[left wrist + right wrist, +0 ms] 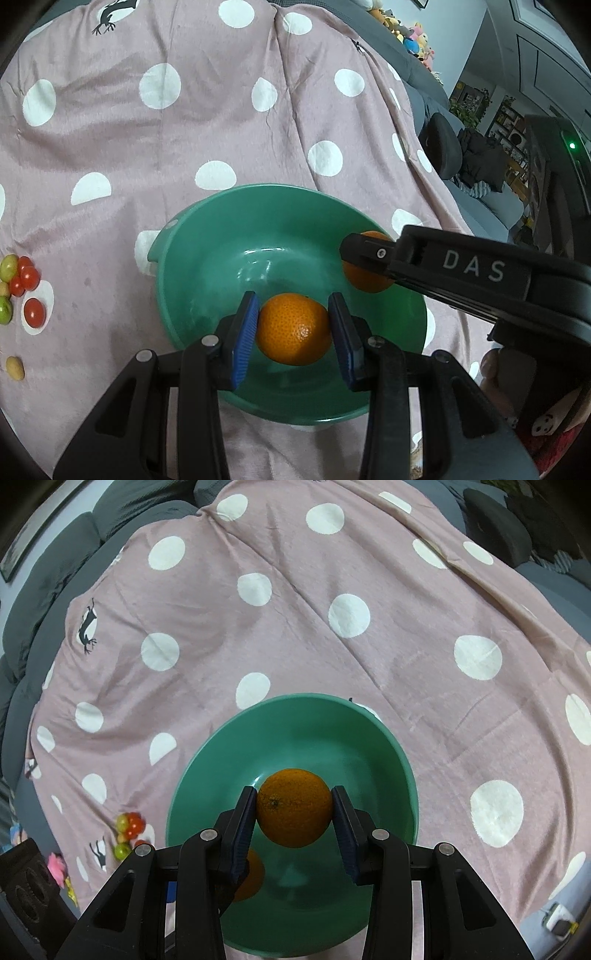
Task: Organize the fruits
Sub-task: 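Carry the orange over the green basin with the right gripper and release it, then move the open right gripper back toward the small yellow fruit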
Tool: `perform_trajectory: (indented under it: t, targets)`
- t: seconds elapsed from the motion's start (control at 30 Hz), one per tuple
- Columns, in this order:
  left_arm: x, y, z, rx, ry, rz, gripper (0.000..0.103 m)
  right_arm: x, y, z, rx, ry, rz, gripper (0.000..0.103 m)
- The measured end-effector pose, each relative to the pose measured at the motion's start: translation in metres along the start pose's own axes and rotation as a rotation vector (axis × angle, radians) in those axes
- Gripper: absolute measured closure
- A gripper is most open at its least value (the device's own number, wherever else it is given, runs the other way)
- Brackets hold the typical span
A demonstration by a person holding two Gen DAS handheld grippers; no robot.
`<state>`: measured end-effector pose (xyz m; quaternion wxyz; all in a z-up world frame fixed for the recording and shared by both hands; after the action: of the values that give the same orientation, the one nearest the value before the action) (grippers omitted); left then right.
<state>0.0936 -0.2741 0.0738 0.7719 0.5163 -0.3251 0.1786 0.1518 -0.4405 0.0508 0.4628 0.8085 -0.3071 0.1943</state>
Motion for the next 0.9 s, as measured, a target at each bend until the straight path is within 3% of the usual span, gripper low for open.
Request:
perform_trajectory:
  t: [0.13,0.2,0.27,0.37,0.5,0.6,0.9]
  targets:
    - [-0.001,-0.001,0.000,-0.013,0.004,-0.015,0.063,0.000,-0.002,0.002,-0.011,-0.006,-0.014,0.060]
    - [0.000,0.003,0.000,-0.025,0.008,0.004,0.063,0.000,-0.002,0.002,-0.011,-0.008,-0.015,0.052]
    - [0.002,0.011,0.000,-0.032,0.004,0.036,0.057,0.000,0.002,0.000,0.007,-0.002,0.008,0.033]
    - [0.005,0.027,-0.001,-0.030,0.003,0.074,0.046,0.000,0.010,-0.006,0.028,0.007,0.033,0.033]
    - [0.005,0.051,-0.017,-0.021,0.034,0.112,0.041,0.000,0.022,-0.019,0.047,0.047,0.084,0.033]
    - [0.003,0.070,-0.042,0.006,0.078,0.136,0.038,-0.001,0.028,-0.031,0.070,0.074,0.111,0.033]
    - [-0.025,0.131,-0.157,0.206,0.156,0.137,0.037,-0.019,0.026,-0.094,0.181,0.210,0.126,0.033]
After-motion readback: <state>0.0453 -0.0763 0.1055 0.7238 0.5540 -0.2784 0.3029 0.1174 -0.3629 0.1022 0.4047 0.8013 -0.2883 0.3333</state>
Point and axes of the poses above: each gripper's, at about its wrist camera, not at the fingertips, and y roughly against the way its jaws point, z to its right, x to its top, the point moved 3 cm from there along -y, roughly the way its jaws point, and after that the axes turned 3 degrees about x, right-handed, at the moved point
